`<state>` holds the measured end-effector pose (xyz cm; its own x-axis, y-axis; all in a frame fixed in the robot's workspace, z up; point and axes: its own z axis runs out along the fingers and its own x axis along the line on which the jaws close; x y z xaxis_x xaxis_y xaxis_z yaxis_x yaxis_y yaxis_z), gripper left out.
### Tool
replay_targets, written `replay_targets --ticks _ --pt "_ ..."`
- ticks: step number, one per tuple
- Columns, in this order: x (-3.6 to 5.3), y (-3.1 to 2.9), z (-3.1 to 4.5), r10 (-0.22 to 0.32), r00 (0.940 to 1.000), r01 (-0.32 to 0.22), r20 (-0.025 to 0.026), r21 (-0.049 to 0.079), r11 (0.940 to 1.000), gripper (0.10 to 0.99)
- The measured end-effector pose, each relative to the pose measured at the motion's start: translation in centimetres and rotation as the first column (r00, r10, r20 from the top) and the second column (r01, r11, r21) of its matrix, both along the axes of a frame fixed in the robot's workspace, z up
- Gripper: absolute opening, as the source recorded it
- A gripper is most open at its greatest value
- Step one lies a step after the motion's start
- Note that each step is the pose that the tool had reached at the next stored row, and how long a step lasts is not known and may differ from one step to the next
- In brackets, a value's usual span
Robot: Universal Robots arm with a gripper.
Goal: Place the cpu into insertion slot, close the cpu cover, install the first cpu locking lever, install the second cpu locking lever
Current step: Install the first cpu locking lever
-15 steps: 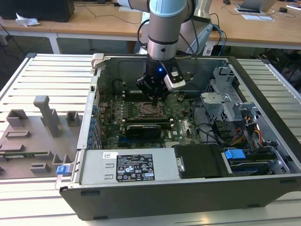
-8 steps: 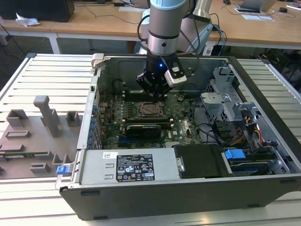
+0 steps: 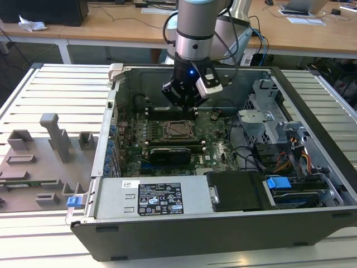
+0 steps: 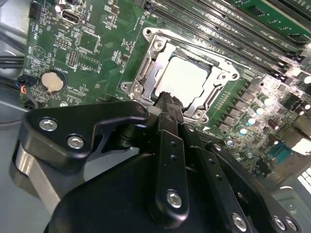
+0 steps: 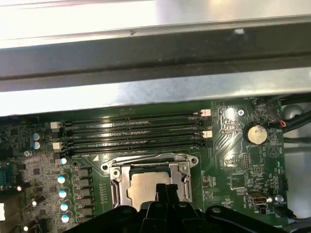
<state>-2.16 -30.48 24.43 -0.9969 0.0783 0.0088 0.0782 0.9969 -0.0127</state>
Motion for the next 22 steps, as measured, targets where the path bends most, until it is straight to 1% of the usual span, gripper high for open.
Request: replay_targets --ticks 6,10,13,15,22 --pt "0.0 0.0 1.15 0.0 1.0 0.0 -0.0001 0.0 1.0 0.106" --pt "0.0 0.0 1.75 0.0 1.0 0.0 0.0 0.0 1.0 0.106" --pt "0.0 0.0 2.5 0.0 1.0 0.0 -0.0001 0.0 1.0 0.106" --pt "0.0 0.0 2.78 0.0 1.0 0.0 -0.0001 0.0 1.0 0.106" --pt "0.0 0.0 4.33 0.0 1.0 0.0 0.0 0.0 1.0 0.106"
